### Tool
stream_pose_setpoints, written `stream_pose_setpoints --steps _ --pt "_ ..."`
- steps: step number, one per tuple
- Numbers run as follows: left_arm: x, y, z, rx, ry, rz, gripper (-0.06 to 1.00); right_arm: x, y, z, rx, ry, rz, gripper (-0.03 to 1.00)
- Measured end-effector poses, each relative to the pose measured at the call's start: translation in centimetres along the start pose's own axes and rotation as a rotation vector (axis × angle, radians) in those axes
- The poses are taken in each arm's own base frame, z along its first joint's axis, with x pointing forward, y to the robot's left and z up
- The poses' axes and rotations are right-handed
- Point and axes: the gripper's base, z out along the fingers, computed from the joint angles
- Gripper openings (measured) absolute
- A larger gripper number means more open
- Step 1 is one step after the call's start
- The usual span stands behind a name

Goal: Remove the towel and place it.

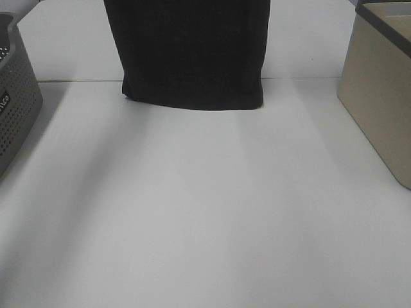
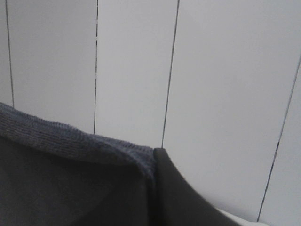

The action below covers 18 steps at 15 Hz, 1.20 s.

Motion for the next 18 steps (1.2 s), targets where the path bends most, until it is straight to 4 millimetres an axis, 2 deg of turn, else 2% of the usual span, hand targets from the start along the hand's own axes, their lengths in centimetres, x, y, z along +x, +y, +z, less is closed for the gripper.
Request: stream_pose_setpoints --steps 5,6,7,11,14,17,18 --pt "0.9 0.0 -1.9 0.112 0.294 -0.062 0.0 1.7 0.8 -0.2 -0.09 0.195 0.033 0.02" --pt "1.1 -0.4 -3.1 0.217 0.408 -0.082 0.0 2.7 1.1 -0.9 -0.106 0.346 0.055 0.02" --pt "1.0 -0.5 -3.8 0.256 0.46 -0.092 0.0 2.6 1.2 -1.5 -0.11 0.411 0.058 0.02" --pt "0.1 -0.2 -6.4 0.355 0.583 -0.119 0.0 0.8 1.8 -4.6 -0.14 0.586 0.07 0.02" --pt "0.0 -0.7 -7.9 0.455 0.684 -0.176 0.0 -1.3 2.2 -6.8 -0.139 0.616 0.105 0.02" --pt "0.2 -0.8 -9.3 0.456 0.734 -0.237 0.0 -1.4 2.5 -7.8 -0.128 0.656 0.166 0.02" --pt "0.6 -0.9 -10.1 0.463 0.768 -0.258 0.0 -0.8 2.8 -8.4 -0.139 0.703 0.188 0.02"
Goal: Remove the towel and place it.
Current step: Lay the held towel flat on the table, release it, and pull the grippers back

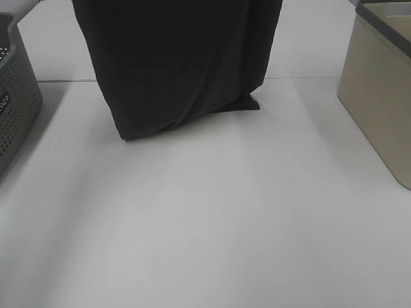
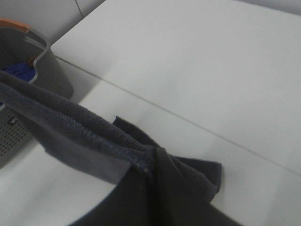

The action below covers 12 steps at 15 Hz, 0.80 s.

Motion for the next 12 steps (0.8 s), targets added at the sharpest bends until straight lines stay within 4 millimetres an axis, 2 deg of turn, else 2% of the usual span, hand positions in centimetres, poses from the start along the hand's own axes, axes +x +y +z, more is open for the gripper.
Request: stream_pose_setpoints --steps 2,8,9,12 --pt "1.5 -0.5 -0.8 0.023 0.042 -0.024 0.0 1.5 0.6 -0.7 -0.024 0.061 0.028 0.02" --pt "7.5 -3.1 -5.6 0.121 0.105 -0.085 0.0 7.7 3.6 -5.7 -0.094 0.194 0.105 0.02" --pt "9.9 -4.1 -6.4 0.161 0.135 -0.106 0.0 10.0 4.7 -7.5 -0.116 0.221 0.137 0.02" --pt "13.6 -5.6 -6.8 0.24 0.196 -0.152 0.0 14.0 6.1 -9.5 -0.132 0.268 0.183 0.02"
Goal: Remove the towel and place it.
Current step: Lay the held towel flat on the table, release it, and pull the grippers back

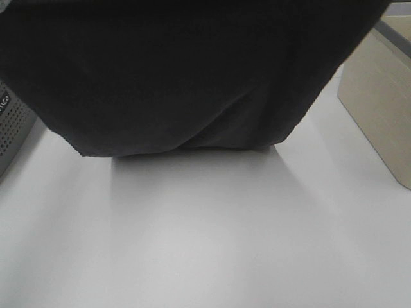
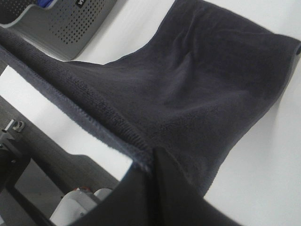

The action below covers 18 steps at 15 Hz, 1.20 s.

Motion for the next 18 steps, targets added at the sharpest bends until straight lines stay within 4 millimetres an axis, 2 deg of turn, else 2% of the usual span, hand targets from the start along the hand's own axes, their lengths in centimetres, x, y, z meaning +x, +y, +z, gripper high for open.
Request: stream_pose_setpoints --steps 2,3,6,8,13,18 --pt "2.5 -0.5 0.5 0.048 0.035 -0.03 0.0 2.8 0.4 -0.3 -0.015 0.022 0.044 0.02" --pt "2.9 -0.6 0.5 0.056 0.04 -0.036 0.0 3.4 0.5 -0.5 -0.021 0.023 0.055 0.02" --pt "6.0 -1.2 0.8 0.09 0.071 -0.075 0.0 7.5 1.0 -0.5 -0.063 0.052 0.149 0.02" --pt "7.3 -1.3 1.0 0.102 0.089 -0.089 0.0 9.8 1.2 -0.3 -0.085 0.067 0.196 0.02" --pt "11.4 -1.3 4.7 0.164 0.255 -0.156 0.0 14.7 0.1 2.9 -0.089 0.205 0.304 0.02" --pt "14.9 -1.2 7.1 0.188 0.394 -0.211 0.0 17.4 -1.7 7.2 -0.088 0.425 0.42 0.02"
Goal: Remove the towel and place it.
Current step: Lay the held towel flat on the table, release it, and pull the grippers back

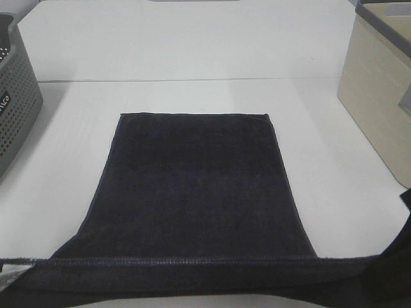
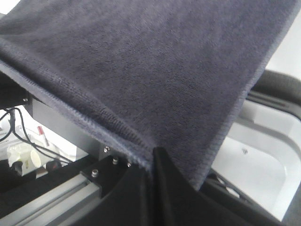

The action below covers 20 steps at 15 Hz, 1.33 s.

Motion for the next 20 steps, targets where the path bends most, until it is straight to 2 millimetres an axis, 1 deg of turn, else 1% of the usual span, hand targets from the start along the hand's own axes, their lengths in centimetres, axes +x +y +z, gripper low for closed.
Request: stream_pose_setpoints --steps 3,8,11,12,15,18,20 --pt "0.4 0.7 1.8 0.012 0.087 -0.043 0.0 -0.9 -1.2 2.2 0.014 0.124 0.05 0.02" --pt "-0.7 1.7 4.3 0.031 0.233 -0.062 0.0 -1.7 -3.3 5.9 0.036 0.333 0.108 0.02" --pt "-1.3 2.4 6.0 0.042 0.317 -0.07 0.0 -2.5 -4.5 7.8 0.05 0.411 0.142 0.02" --pt "-1.8 2.6 7.5 0.03 0.348 -0.061 0.0 -2.8 -5.3 9.0 0.071 0.455 0.151 0.02" --pt "-2.6 3.1 9.8 0.004 0.404 -0.064 0.0 -3.1 -6.1 10.2 0.089 0.488 0.162 0.02" --pt "-3.6 3.3 10.8 -0.002 0.427 -0.067 0.0 -3.3 -6.6 10.8 0.1 0.505 0.164 0.02" --pt "-3.9 2.6 11.8 -0.015 0.466 -0.013 0.0 -3.3 -7.3 11.4 0.125 0.529 0.153 0.02"
